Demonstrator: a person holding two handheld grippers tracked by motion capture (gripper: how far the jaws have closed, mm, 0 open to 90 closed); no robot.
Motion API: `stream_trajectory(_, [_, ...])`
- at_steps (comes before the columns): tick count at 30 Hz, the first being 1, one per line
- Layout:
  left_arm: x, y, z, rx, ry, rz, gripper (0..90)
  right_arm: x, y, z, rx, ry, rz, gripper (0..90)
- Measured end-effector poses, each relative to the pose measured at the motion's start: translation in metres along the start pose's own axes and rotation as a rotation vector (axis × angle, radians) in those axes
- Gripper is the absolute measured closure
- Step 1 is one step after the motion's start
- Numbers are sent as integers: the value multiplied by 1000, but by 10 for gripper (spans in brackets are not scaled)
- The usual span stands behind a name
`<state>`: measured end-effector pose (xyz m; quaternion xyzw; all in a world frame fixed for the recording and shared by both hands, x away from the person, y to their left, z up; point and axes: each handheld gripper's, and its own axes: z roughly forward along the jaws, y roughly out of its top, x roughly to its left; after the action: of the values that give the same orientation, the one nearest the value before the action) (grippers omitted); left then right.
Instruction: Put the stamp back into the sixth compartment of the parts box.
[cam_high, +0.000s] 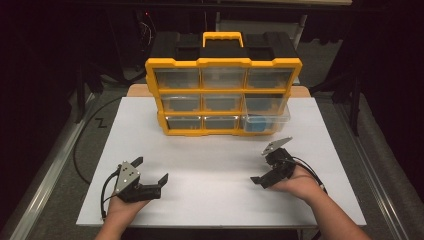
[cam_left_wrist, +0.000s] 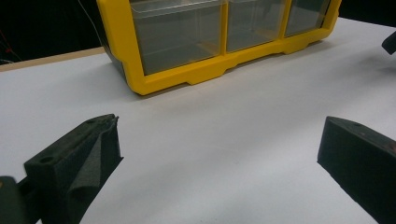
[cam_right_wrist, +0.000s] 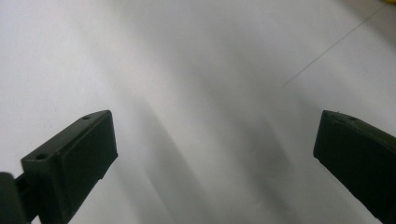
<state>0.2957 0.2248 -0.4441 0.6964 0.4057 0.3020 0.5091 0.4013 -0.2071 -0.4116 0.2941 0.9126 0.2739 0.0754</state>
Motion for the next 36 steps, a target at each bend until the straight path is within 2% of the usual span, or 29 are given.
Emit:
stream_trajectory(3, [0, 0, 0, -1, 0, -3, 3, -1, -5, -1, -74, -6, 28, 9])
stream_trajectory(9, [1, 0, 0, -4, 3, -5, 3, 3, -11, 3, -188, -39, 46, 9])
stream_trajectory(12, [1, 0, -1, -6, 4, -6, 3, 5, -12, 3, -281, -46, 73, 9])
stream_trajectory(15, [2, 0, 0, -1, 5, -5, 3, 10, -13, 3, -358, -88, 65, 9])
stream_trajectory(19, [2, 0, 0, 1, 8, -4, 3, 18, -18, 1, -458, -94, 82, 9])
stream_trajectory(22, [2, -1, 1, 1, 16, -12, 3, 22, -23, -6, -505, -110, 79, 9])
stream_trajectory(23, [2, -1, 1, 4, 18, -16, 3, 21, -25, -8, -522, -105, 93, 9])
stream_trajectory(27, [1, -2, 2, 7, 25, -18, 3, 17, -35, -7, -507, -111, 110, 9])
stream_trajectory(33, [-1, -1, 0, 9, 19, 12, 3, 21, -33, -8, -531, -118, 103, 10])
stream_trajectory(36, [-1, -2, -1, 10, 24, 1, 3, 20, -34, -7, -517, -120, 112, 10])
